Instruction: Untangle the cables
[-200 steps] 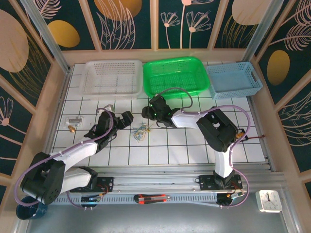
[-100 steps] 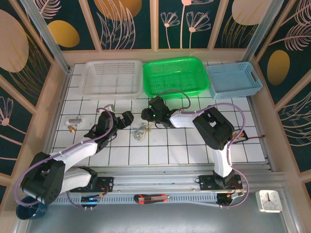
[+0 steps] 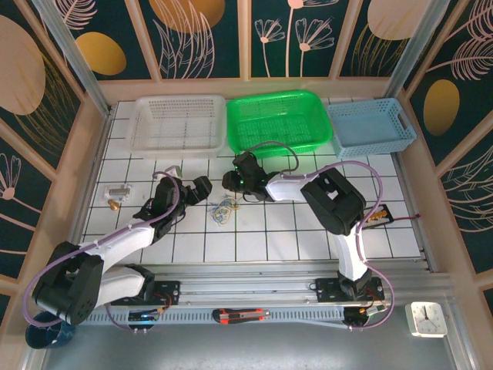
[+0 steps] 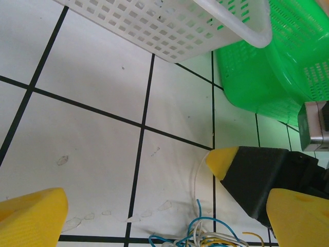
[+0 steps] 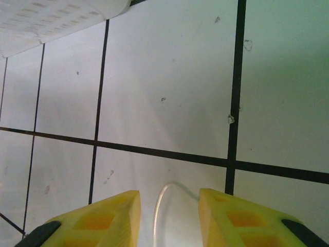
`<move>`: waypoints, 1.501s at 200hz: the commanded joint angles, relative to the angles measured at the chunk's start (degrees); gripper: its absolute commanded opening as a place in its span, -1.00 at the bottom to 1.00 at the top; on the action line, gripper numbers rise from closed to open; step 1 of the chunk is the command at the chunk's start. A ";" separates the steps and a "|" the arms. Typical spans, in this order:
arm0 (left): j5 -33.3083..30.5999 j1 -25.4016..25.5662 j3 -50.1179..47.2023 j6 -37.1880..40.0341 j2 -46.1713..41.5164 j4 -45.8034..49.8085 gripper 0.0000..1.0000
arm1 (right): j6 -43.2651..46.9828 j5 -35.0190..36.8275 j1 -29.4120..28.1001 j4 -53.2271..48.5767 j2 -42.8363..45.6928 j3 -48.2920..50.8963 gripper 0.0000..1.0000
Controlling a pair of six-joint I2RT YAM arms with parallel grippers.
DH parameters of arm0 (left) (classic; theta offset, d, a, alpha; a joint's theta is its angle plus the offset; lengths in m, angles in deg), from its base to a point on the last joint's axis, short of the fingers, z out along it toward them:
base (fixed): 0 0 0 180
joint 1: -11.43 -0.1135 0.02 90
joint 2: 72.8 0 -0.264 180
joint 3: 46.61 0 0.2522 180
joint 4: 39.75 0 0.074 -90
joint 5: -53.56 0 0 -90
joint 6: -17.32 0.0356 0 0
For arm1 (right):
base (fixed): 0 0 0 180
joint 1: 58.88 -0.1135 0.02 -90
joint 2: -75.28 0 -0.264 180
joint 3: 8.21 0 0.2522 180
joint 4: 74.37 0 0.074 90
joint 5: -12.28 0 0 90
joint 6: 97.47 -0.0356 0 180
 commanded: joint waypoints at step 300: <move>13.77 5.07 8.52 19.54 12.72 -6.75 0.98 | 6.43 3.77 -0.07 0.91 30.10 7.78 -1.00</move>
